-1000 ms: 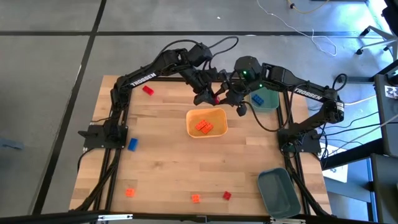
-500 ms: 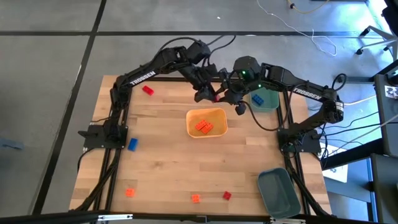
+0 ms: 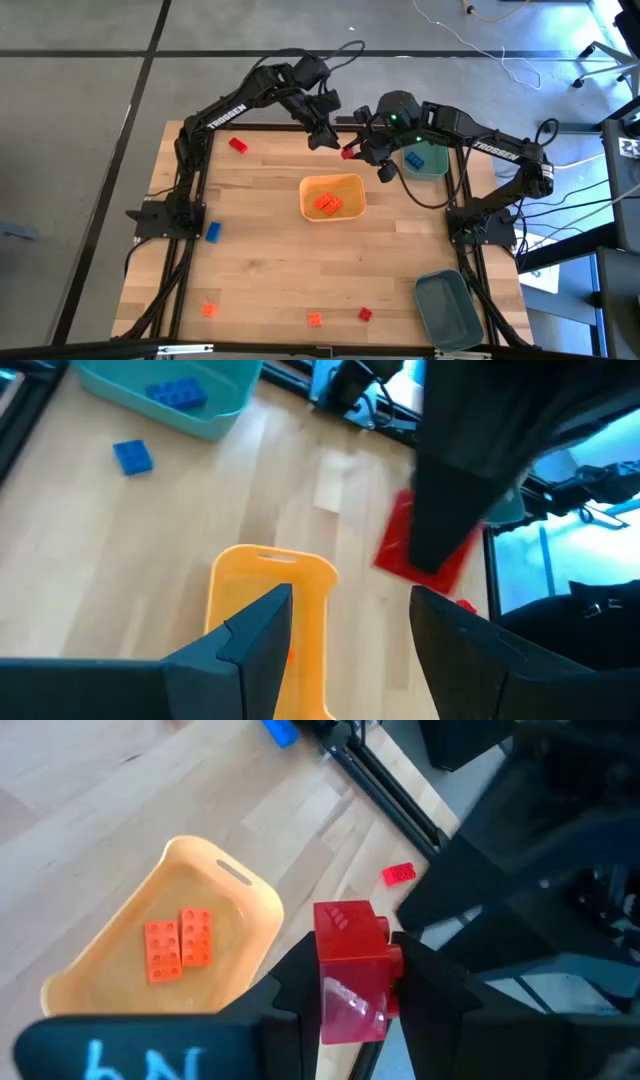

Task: Sort & place blocks by color
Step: Put the red game piece into the gray bin

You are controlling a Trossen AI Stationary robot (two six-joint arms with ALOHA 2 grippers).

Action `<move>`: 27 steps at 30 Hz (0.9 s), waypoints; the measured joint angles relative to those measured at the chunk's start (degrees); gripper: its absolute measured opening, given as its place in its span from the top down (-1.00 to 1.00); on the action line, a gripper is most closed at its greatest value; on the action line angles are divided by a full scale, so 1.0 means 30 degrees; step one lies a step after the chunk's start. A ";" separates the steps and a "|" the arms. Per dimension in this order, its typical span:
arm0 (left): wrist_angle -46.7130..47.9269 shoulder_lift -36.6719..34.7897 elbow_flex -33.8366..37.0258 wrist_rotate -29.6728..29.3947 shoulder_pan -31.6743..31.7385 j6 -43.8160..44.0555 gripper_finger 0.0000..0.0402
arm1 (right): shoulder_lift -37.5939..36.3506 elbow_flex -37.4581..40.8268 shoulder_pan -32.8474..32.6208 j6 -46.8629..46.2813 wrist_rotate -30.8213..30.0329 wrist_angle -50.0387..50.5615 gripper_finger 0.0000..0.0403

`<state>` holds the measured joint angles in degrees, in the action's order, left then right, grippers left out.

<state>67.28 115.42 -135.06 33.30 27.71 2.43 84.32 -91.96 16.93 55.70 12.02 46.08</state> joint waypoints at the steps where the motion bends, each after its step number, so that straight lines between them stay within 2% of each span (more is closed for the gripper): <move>1: 0.0030 -0.0063 0.0007 0.0003 0.0140 -0.0019 0.04 | -0.0043 -0.0011 -0.0011 -0.0052 -0.0003 -0.0016 0.51; 7: 0.0102 -0.0813 0.0005 -0.0757 0.0892 -0.1002 0.04 | -0.0580 -0.0015 0.0000 -0.2054 -0.0356 0.0542 0.51; 14: 0.0409 -0.1574 0.0015 -0.3219 0.1574 -0.1061 0.03 | -0.2155 -0.0029 -0.0577 -0.4861 -0.4414 0.3114 0.51; 18: 0.0513 -0.1598 0.0015 -0.4273 0.1599 -0.1685 0.03 | -0.3369 -0.0044 -0.0955 -0.8422 -0.4724 0.5140 0.51; 24: 0.1286 -0.1598 0.0015 -0.4409 0.1401 -0.3420 0.03 | -0.4705 -0.0044 -0.1994 -1.4590 -0.7849 0.9873 0.51; 27: 0.1358 -0.1598 0.0015 -0.4409 0.1129 -0.3590 0.03 | -0.5055 -0.0044 -0.2669 -1.7828 -0.8010 1.2161 0.51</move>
<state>71.35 110.63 -135.02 20.08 31.10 -8.34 69.16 -92.09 8.92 2.21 -12.01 82.56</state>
